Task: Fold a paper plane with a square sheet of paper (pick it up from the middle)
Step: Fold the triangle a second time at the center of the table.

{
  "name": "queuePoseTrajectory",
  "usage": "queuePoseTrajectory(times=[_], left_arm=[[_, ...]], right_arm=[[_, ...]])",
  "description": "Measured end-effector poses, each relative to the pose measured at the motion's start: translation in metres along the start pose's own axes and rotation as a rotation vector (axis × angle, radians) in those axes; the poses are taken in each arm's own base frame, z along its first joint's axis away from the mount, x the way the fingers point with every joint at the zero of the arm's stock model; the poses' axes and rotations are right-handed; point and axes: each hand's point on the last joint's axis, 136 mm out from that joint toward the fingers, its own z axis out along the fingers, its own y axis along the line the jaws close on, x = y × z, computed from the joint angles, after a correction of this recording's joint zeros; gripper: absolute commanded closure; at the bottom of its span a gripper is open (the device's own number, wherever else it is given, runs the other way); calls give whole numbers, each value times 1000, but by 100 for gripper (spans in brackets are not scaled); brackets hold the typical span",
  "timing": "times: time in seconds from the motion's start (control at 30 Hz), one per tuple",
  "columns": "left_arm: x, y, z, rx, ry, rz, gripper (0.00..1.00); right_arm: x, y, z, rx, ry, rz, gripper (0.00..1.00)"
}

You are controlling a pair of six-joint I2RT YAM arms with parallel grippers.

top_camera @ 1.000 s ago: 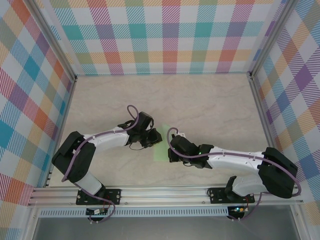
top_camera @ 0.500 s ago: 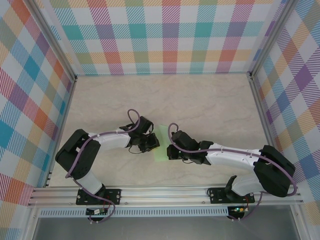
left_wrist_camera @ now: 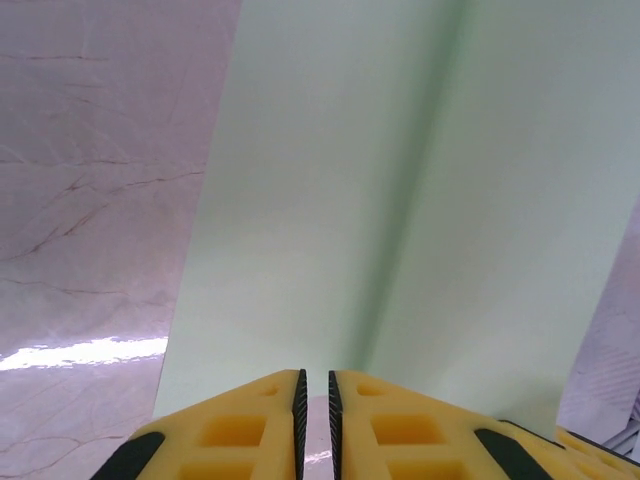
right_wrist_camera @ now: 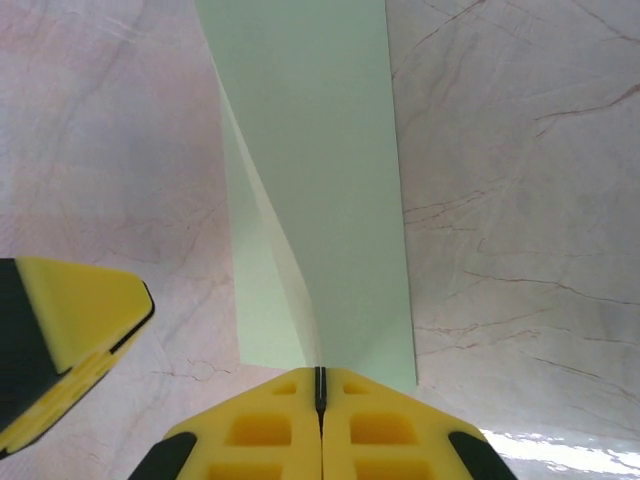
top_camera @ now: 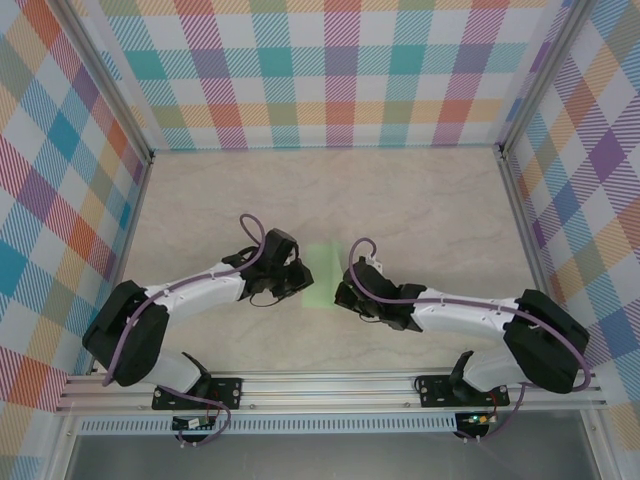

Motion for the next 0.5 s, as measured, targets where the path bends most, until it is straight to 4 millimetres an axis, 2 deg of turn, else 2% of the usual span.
queuePoseTrajectory(times=[0.3,0.5], left_arm=[[7,21,25,-80,47,-22,87],[10,31,35,-113,68,-30,88]], right_arm=[[12,13,10,-26,47,-13,93],[12,33,9,-70,71,-58,92]])
